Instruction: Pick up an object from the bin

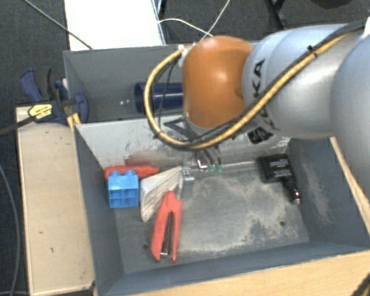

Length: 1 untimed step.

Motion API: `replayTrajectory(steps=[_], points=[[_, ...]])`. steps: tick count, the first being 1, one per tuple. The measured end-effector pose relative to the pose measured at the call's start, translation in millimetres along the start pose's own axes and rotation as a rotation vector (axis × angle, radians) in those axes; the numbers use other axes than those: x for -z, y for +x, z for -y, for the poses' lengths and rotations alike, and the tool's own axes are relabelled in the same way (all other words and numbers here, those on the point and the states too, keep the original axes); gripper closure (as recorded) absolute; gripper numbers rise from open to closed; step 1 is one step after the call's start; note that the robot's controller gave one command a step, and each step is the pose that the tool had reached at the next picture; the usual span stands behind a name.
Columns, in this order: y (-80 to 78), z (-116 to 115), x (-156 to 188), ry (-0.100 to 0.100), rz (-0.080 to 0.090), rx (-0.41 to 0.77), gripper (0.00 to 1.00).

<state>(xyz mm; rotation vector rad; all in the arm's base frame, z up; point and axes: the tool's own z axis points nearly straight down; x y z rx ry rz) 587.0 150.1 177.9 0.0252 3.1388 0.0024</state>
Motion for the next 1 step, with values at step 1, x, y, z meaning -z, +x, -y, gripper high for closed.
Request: replayTrajectory(steps=[1], points=[[0.0,0.0,0.0,0.000,0.000,0.000,0.00]])
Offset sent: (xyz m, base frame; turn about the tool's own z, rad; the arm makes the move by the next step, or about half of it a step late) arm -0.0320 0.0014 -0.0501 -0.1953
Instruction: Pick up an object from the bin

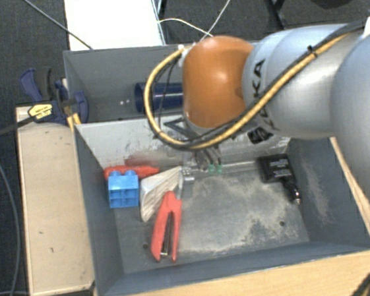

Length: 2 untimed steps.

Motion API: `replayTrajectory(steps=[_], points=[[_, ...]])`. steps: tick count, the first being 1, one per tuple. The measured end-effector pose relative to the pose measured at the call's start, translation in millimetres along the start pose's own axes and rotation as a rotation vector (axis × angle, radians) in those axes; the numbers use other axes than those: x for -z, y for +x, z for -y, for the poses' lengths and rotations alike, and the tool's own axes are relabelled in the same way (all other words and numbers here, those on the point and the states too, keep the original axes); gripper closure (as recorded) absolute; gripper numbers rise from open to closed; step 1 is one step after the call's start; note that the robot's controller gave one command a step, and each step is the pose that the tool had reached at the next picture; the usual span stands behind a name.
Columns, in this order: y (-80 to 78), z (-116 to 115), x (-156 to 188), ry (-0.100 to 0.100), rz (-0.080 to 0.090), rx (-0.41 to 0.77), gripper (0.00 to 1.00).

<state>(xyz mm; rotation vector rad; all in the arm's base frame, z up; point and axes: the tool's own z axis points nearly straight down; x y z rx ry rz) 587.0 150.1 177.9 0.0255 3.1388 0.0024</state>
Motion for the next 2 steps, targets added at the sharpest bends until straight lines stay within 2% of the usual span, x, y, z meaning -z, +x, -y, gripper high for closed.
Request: replayTrajectory(steps=[1,2], points=[[33.2,-1.1,-51.5,0.000,-0.003,0.196,0.00],[26.5,-4.9,-59.1,-0.001,0.003,0.191,0.00]])
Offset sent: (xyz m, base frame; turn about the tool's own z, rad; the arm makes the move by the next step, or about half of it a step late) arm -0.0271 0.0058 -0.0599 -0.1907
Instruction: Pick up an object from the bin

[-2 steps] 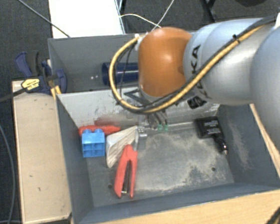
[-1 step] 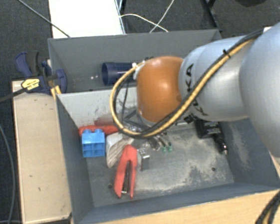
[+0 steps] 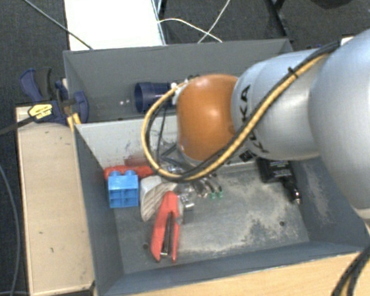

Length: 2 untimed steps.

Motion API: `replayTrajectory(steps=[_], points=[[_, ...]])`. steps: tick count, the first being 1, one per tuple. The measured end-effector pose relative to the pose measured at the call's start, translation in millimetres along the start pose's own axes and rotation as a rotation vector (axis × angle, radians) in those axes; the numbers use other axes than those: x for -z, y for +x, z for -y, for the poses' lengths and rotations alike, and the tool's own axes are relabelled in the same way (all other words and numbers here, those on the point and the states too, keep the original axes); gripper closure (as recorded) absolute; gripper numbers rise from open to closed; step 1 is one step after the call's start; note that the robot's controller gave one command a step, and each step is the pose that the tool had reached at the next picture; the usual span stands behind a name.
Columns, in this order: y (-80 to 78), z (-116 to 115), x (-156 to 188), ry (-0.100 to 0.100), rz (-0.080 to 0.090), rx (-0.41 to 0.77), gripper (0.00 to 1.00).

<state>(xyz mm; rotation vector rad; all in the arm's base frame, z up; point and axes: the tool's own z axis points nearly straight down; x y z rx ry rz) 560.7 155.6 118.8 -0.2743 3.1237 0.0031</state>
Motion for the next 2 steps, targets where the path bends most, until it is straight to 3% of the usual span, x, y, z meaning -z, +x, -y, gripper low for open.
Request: replayTrajectory(steps=[1,2], points=[[15.2,3.5,14.5,0.000,-0.002,0.009,0.00],[-3.0,7.7,-20.0,-0.003,0.010,-0.017,0.00]])
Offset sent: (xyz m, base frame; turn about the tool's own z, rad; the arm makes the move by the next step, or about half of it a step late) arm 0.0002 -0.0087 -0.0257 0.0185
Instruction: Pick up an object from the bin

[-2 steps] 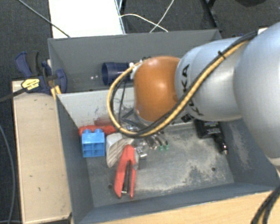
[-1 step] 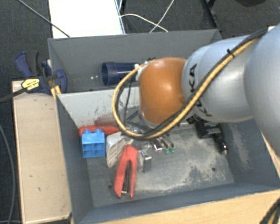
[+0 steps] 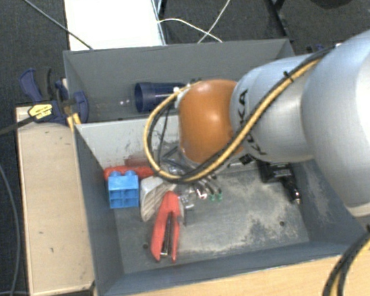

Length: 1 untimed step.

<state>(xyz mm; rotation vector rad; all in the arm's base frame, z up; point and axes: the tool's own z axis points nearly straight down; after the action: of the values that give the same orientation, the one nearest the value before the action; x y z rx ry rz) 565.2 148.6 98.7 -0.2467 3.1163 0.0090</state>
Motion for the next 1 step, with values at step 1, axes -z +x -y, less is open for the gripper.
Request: replayTrajectory(steps=[1], points=[[-13.7,-12.1,29.3,0.001,-0.005,0.044,1.00]])
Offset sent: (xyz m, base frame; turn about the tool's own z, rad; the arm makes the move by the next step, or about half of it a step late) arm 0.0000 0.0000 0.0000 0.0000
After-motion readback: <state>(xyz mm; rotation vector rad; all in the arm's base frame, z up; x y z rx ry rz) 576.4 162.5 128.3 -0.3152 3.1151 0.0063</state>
